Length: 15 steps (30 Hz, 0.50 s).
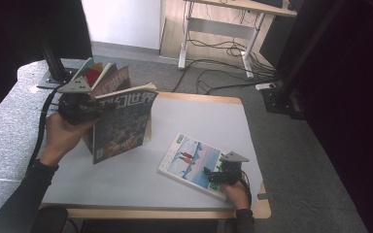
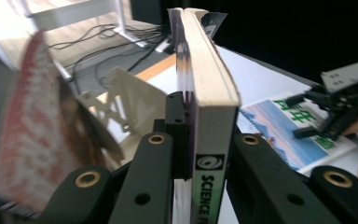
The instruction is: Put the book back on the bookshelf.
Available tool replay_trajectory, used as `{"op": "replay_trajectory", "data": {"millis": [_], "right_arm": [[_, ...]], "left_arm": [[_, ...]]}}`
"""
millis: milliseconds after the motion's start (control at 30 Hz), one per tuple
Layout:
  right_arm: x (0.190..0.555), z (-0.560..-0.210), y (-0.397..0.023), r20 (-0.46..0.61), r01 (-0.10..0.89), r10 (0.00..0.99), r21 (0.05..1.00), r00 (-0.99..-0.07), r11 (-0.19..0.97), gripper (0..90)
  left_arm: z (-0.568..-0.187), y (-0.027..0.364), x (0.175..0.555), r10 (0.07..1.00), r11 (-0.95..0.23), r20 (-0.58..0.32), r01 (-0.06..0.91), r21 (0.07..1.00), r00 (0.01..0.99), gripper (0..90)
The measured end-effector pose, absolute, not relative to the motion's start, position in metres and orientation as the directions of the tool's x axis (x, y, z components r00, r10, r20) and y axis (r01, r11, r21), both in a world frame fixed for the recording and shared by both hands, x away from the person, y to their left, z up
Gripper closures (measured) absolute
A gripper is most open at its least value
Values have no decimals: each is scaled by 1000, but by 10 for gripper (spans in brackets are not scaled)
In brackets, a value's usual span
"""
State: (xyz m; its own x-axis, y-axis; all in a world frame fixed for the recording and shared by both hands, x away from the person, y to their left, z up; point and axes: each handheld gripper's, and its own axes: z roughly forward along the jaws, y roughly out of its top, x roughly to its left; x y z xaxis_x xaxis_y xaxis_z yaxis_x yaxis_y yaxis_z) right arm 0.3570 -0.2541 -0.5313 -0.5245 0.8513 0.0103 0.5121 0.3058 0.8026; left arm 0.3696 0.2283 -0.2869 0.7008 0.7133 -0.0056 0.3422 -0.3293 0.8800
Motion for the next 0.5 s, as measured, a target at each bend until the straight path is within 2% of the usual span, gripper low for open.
{"op": "replay_trajectory", "data": {"millis": [500], "right_arm": [[357, -532, -254, 10, 509, 852, 806, -523, 303, 0]], "left_arm": [[-286, 258, 376, 815, -233, -27, 370, 899, 579, 826]]}}
